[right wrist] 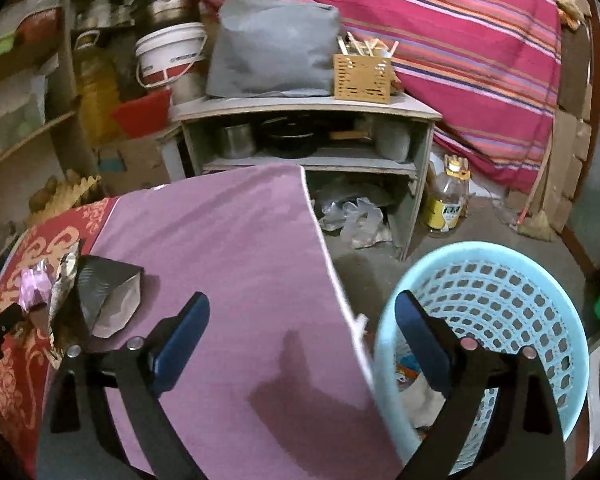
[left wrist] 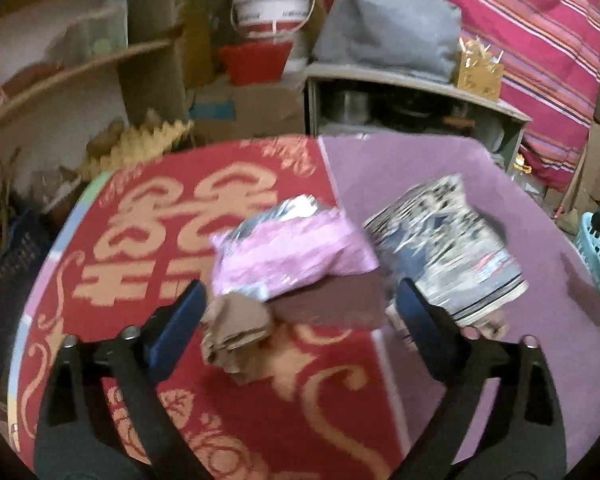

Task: Collect trash
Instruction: 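Grasp the brown crumpled paper with the left tool and lift it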

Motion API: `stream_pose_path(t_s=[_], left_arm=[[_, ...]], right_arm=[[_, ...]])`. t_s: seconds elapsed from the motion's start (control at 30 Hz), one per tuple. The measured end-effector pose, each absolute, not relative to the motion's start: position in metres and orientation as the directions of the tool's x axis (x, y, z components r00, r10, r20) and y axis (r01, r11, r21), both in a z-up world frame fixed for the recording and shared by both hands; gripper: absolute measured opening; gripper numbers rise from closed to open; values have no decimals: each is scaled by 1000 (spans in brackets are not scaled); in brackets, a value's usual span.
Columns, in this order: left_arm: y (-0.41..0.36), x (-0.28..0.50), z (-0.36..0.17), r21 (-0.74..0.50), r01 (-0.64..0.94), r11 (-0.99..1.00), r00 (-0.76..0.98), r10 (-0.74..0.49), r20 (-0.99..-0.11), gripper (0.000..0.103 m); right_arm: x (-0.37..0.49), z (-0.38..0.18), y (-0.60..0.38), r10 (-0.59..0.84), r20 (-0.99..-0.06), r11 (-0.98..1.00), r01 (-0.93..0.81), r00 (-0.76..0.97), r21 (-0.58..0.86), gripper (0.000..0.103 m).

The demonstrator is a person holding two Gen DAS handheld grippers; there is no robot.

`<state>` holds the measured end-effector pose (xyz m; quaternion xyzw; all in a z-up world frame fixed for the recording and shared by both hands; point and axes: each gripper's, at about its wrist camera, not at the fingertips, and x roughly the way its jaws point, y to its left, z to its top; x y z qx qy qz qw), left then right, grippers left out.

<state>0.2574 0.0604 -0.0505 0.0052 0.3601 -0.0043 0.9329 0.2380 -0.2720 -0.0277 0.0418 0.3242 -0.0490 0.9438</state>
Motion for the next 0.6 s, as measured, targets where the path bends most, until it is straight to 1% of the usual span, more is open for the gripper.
stream_pose_path(t_s=[0.17, 0.23, 0.33, 0.37, 0.4, 0.47, 0.6], left_arm=[[80, 257, -65, 13, 1, 1000, 712, 8, -702, 82], [83, 256, -67, 20, 6, 1000, 712, 9, -702, 76], [89, 258, -71, 9, 20, 1000, 699, -7, -715, 62], [89, 259, -72, 4, 23, 1000, 693, -13, -721, 54], [90, 260, -73, 1, 23, 1000, 689, -15, -724, 49], [93, 259, -73, -2, 24, 1000, 692, -18, -722, 45], [100, 253, -66, -31, 20, 999, 709, -36, -704, 43]], right_arm=[[242, -30, -249, -31, -625, 995, 83, 780, 54, 92], [244, -35, -239, -30, -637, 997, 72, 770, 40, 92], [245, -40, -226, -23, -650, 998, 56, 760, 29, 92], [245, -42, -222, -23, -652, 998, 52, 758, 25, 92], [245, -43, -217, -22, -653, 999, 46, 757, 20, 92], [244, -44, -208, -14, -652, 999, 33, 758, 17, 92], [239, -42, -187, 14, -643, 1000, -14, 766, 5, 92]])
